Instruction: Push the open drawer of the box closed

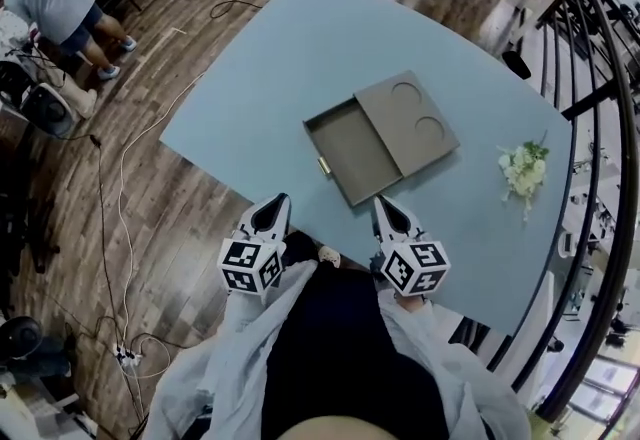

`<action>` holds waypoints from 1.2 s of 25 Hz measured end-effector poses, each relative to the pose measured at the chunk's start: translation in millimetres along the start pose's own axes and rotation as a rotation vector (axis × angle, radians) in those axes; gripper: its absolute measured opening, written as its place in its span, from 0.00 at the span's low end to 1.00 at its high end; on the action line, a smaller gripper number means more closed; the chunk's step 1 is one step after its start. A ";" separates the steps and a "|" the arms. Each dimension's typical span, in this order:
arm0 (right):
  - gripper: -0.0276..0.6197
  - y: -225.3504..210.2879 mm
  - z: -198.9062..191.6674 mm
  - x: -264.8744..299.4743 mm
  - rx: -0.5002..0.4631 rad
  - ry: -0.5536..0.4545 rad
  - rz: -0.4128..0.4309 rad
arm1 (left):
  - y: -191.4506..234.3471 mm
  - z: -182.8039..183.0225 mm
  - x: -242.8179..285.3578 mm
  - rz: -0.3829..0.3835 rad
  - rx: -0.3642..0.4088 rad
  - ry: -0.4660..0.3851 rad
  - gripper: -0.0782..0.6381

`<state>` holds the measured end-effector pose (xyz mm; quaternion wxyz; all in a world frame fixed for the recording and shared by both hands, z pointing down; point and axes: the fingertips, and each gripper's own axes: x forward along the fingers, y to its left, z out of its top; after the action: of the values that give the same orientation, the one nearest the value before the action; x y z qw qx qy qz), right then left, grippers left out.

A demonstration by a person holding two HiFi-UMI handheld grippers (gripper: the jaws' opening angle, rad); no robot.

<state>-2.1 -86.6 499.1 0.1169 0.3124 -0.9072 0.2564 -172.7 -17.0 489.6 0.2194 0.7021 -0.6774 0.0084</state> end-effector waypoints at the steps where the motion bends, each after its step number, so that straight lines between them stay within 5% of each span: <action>1: 0.05 -0.6 -1.7 -2.3 0.002 -0.002 -0.005 | -2.7 -2.4 2.1 -0.015 0.011 0.009 0.14; 18: 0.05 -17.1 -10.7 -14.1 0.060 -0.013 -0.094 | -22.2 -28.5 57.1 -0.164 0.196 0.181 0.15; 22: 0.05 -19.7 -12.8 -13.2 0.069 -0.006 -0.113 | -22.5 -39.3 76.2 -0.205 0.247 0.247 0.36; 30: 0.05 -32.0 -16.1 -14.2 0.087 0.011 -0.153 | -22.4 -62.0 117.7 -0.223 0.393 0.355 0.42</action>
<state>29.8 -92.3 520.0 0.1277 0.3842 -0.8680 0.2876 -124.0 -109.1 575.4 0.1938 0.7888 -0.5325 0.2382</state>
